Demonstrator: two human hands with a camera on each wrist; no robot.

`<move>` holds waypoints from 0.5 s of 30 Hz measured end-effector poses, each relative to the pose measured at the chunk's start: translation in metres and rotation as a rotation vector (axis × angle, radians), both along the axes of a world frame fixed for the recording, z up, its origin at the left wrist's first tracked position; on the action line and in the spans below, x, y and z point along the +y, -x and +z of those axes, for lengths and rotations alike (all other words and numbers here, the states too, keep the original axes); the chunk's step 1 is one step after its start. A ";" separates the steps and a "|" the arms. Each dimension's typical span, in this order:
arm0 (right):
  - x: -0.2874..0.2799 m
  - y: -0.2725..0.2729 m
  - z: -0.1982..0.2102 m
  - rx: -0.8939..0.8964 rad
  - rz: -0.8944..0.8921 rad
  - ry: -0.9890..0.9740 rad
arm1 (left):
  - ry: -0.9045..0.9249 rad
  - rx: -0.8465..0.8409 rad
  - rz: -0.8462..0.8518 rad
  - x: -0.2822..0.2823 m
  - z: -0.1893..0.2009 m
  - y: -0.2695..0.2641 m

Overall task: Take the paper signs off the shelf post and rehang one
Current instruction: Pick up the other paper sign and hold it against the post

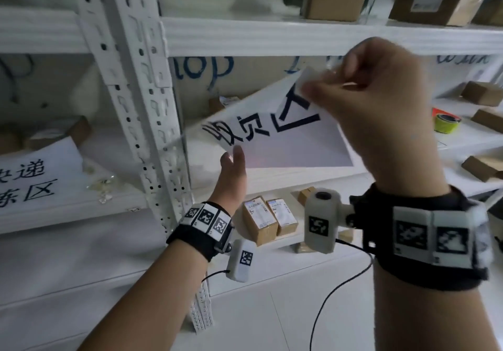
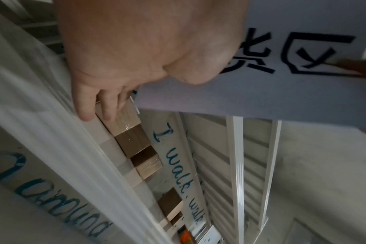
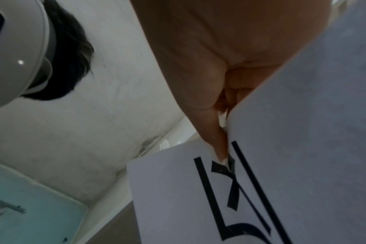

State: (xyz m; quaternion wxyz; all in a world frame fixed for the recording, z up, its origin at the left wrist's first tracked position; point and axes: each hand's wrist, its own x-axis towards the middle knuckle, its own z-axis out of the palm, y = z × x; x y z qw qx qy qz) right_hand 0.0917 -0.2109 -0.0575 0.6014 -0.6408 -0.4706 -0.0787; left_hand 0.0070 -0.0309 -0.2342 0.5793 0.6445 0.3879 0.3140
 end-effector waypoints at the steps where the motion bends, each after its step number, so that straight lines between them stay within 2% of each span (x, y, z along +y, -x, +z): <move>1: -0.002 0.000 0.005 0.003 0.019 -0.014 | 0.027 -0.060 0.065 0.006 0.000 0.004; 4: -0.008 -0.001 0.013 0.025 0.061 -0.004 | 0.082 -0.216 0.252 0.009 0.021 0.024; 8: -0.004 -0.006 0.018 0.079 0.085 -0.027 | 0.034 -0.406 0.421 0.018 0.034 0.056; 11: 0.003 -0.012 0.017 0.131 0.164 -0.036 | -0.016 -0.455 0.507 0.023 0.040 0.081; 13: 0.009 -0.018 0.016 0.185 0.237 -0.006 | 0.009 -0.556 0.532 0.023 0.046 0.099; 15: 0.022 -0.048 0.011 0.247 0.258 0.059 | 0.031 -0.656 0.543 0.024 0.052 0.116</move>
